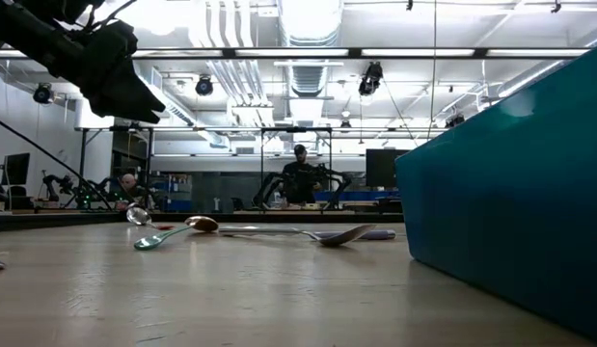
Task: Pick & Place Food Item
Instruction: Put the brown seasoning bottle into the blue bin, then put the blue spoon into the black bin
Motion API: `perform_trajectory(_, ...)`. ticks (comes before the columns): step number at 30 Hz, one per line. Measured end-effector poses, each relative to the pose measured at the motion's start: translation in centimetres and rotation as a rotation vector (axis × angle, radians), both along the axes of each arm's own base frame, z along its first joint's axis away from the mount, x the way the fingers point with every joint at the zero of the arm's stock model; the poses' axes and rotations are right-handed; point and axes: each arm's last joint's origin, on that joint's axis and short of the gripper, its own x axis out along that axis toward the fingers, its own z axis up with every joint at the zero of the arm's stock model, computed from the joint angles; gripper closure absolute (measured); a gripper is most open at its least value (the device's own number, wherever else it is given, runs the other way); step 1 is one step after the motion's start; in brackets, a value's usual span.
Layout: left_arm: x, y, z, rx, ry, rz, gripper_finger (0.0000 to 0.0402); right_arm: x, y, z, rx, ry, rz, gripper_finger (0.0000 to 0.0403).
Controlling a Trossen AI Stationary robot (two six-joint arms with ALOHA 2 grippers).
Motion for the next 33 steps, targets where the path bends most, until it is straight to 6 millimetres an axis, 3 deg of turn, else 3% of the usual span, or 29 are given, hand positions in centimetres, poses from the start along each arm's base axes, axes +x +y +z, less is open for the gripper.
perform_trajectory(11,0.00,0.00,0.00,0.000,0.000,0.000,0.0103,-0.26,-0.05,-0.85,-0.016,-0.007,-0.005,0.0211)
perform_trajectory(23,0.01,0.00,0.00,0.000,0.000,0.000,0.0103,-0.14,0.01,-0.98,-0.050,-0.048,0.037,0.0084)
perform_trajectory(33,0.00,0.00,0.00,0.000,0.000,0.000,0.0103,-0.02,0.16,-0.70,-0.035,-0.056,0.013,0.0069)
